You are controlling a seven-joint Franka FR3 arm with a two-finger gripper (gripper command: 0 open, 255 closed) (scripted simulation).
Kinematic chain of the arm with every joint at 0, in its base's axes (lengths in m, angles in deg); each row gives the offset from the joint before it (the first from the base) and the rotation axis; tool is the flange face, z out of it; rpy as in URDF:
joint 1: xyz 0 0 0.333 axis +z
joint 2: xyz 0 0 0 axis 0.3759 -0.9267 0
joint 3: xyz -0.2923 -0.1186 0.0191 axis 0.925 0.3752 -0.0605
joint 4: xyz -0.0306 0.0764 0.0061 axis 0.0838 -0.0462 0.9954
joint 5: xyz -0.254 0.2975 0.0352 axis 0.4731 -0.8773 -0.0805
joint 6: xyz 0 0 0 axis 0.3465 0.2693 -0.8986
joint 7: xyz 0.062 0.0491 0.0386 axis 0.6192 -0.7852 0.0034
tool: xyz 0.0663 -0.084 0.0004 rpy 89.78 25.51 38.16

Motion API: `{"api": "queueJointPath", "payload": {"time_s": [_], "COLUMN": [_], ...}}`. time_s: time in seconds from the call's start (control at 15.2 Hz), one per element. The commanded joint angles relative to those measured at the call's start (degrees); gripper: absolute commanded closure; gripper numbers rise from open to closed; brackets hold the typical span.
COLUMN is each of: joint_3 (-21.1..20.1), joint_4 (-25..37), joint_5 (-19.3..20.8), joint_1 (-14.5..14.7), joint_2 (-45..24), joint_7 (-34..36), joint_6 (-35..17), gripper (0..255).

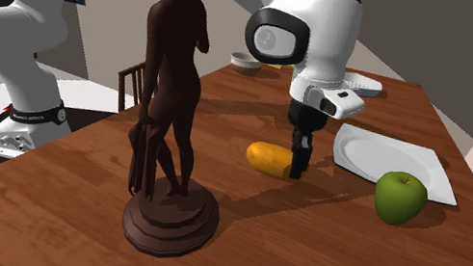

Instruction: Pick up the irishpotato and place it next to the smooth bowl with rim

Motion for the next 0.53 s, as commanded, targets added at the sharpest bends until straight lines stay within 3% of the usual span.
{"api": "queueJointPath", "payload": {"time_s": [0.0, 0.46], "joint_3": [0.1, 0.4], "joint_4": [0.2, 2.8], "joint_5": [0.1, 0.7], "joint_1": [0.0, 0.0], "joint_2": [0.3, 2.1], "joint_7": [0.1, 0.7], "joint_6": [0.6, 4.9], "gripper": [255, 255]}}
